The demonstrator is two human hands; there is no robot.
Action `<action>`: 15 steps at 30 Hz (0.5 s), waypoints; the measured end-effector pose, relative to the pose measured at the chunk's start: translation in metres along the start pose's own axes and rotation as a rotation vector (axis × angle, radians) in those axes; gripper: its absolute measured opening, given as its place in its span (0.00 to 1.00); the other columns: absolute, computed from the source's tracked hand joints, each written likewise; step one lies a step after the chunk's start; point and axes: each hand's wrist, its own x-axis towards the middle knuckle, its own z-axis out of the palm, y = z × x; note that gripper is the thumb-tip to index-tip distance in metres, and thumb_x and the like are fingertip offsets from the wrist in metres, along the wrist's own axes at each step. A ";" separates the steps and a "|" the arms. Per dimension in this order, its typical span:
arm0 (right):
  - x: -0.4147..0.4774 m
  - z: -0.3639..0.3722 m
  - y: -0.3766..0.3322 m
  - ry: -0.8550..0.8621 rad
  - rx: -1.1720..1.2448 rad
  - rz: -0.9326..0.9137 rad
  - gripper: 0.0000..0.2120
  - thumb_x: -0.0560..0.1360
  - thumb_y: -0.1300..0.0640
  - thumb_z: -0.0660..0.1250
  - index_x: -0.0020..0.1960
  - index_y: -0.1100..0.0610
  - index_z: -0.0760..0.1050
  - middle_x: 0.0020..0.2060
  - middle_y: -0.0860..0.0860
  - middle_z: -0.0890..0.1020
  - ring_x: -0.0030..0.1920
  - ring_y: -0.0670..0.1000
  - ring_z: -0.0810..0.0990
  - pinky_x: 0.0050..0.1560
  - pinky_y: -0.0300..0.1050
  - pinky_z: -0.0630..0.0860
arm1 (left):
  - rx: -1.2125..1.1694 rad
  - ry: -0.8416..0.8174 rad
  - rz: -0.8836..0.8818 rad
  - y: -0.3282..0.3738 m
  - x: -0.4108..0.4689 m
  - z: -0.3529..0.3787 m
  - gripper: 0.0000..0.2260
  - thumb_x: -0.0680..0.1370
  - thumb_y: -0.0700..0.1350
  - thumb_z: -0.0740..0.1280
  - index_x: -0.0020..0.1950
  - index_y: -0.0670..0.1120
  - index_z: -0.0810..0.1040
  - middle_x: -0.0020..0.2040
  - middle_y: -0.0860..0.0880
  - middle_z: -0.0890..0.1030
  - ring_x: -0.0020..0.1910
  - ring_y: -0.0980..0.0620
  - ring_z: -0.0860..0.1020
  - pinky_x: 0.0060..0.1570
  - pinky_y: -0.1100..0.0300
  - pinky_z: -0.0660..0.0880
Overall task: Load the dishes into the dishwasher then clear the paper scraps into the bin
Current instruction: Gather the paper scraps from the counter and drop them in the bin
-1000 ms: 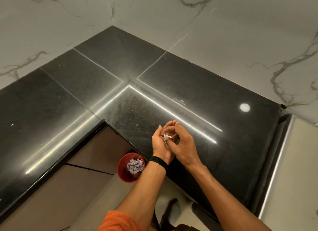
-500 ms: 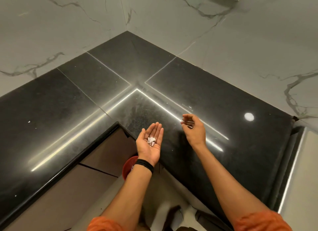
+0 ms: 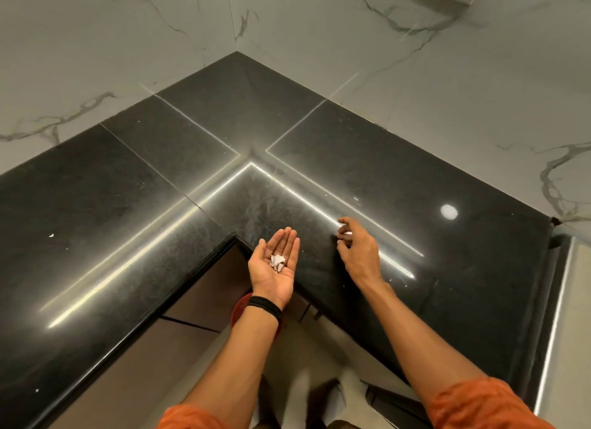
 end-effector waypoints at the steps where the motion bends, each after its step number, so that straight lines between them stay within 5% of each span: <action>1: -0.003 0.005 -0.004 0.004 0.013 0.005 0.24 0.75 0.68 0.69 0.67 0.50 0.74 0.53 0.47 0.81 0.53 0.45 0.83 0.58 0.45 0.80 | -0.003 0.004 0.003 0.004 0.001 -0.002 0.19 0.86 0.49 0.57 0.59 0.34 0.79 0.60 0.35 0.82 0.59 0.40 0.83 0.60 0.47 0.78; 7: -0.020 0.038 -0.035 -0.091 0.052 -0.066 0.27 0.75 0.65 0.73 0.71 0.50 0.73 0.55 0.45 0.81 0.53 0.41 0.82 0.58 0.35 0.78 | 0.004 0.017 0.023 0.027 0.002 -0.015 0.19 0.86 0.48 0.57 0.59 0.34 0.79 0.60 0.36 0.83 0.60 0.40 0.82 0.59 0.47 0.79; 15: -0.031 0.055 -0.045 -0.071 -0.137 -0.229 0.24 0.77 0.67 0.70 0.71 0.53 0.73 0.57 0.48 0.80 0.55 0.44 0.80 0.60 0.40 0.79 | 0.002 0.020 0.011 0.042 0.000 -0.025 0.19 0.86 0.49 0.57 0.60 0.34 0.79 0.60 0.35 0.82 0.59 0.39 0.83 0.60 0.47 0.78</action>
